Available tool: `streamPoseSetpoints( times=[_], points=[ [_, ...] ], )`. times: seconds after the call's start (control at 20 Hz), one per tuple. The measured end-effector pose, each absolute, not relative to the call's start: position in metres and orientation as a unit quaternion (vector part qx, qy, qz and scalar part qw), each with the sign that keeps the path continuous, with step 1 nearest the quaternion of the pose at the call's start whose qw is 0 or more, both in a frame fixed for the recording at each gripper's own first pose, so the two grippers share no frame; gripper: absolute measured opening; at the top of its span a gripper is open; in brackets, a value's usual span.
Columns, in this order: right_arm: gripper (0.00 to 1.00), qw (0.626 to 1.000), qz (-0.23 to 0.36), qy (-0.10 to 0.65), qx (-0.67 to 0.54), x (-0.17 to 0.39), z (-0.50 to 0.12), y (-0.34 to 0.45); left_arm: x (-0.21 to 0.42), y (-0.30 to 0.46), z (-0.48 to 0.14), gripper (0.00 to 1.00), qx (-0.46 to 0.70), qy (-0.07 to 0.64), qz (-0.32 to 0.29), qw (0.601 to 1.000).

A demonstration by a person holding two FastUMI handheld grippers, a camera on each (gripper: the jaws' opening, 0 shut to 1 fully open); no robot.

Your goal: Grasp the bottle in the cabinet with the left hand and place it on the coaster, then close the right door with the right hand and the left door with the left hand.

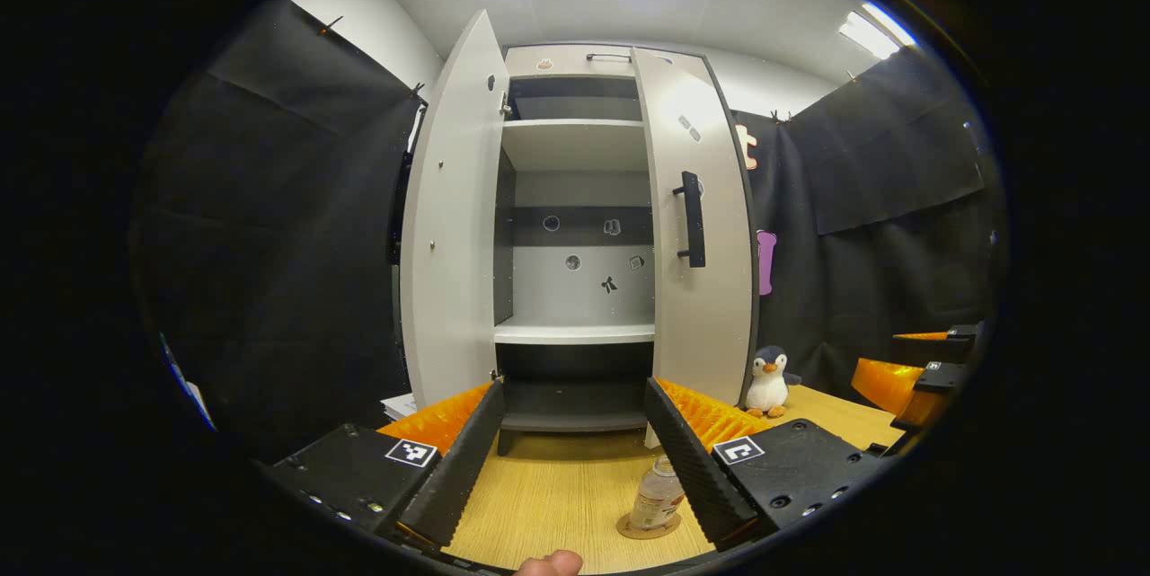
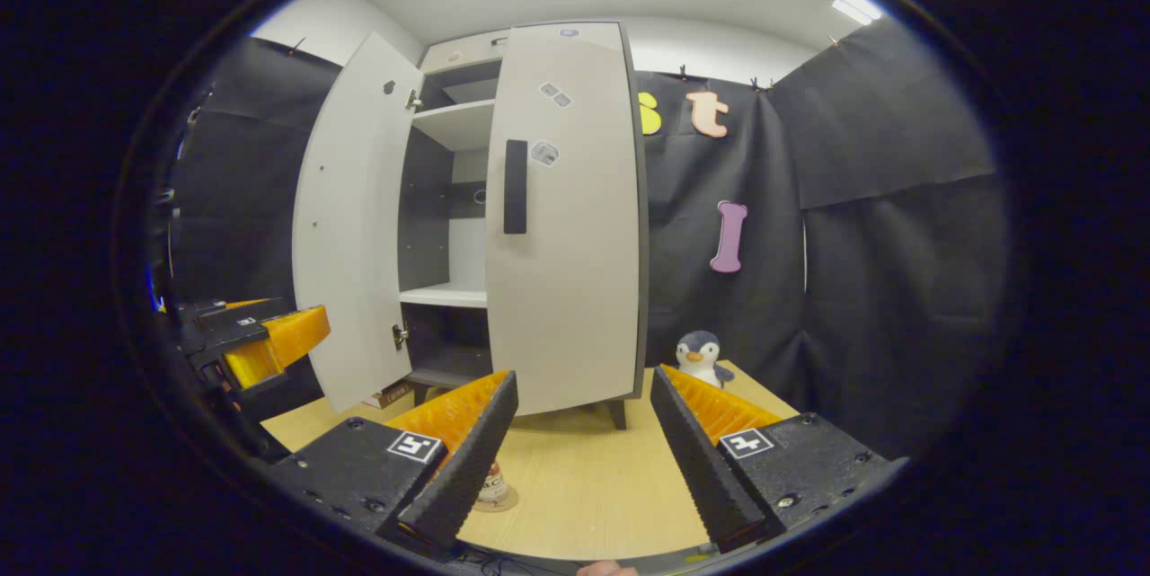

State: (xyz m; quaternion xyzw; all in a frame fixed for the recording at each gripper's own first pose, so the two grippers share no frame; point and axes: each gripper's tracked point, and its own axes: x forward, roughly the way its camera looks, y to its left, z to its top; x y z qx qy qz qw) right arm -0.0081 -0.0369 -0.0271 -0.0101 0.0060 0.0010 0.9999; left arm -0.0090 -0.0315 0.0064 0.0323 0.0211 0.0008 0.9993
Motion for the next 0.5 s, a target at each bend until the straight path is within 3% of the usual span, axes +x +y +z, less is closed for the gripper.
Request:
streamPoseSetpoints(
  times=[0.05,0.25,0.3,0.5],
  points=[
    [0.98,1.000,-0.003,0.007,-0.010,-0.009,-0.030,-0.040,-0.009,-0.034,0.004,0.95,0.031,0.025,-0.003,0.999],
    [0.94,1.000,0.011,0.015,-0.010,-0.006,-0.033,-0.034,-0.012,-0.036,0.029,0.95,-0.025,0.002,-0.015,1.000],
    [0.98,1.000,0.017,0.018,-0.011,-0.004,-0.034,-0.031,-0.011,-0.023,0.052,0.95,-0.044,-0.025,-0.006,0.999],
    [0.97,0.999,0.036,0.018,-0.017,-0.001,-0.032,-0.022,-0.002,0.073,0.114,0.96,-0.061,-0.076,0.080,0.992]
  ],
)
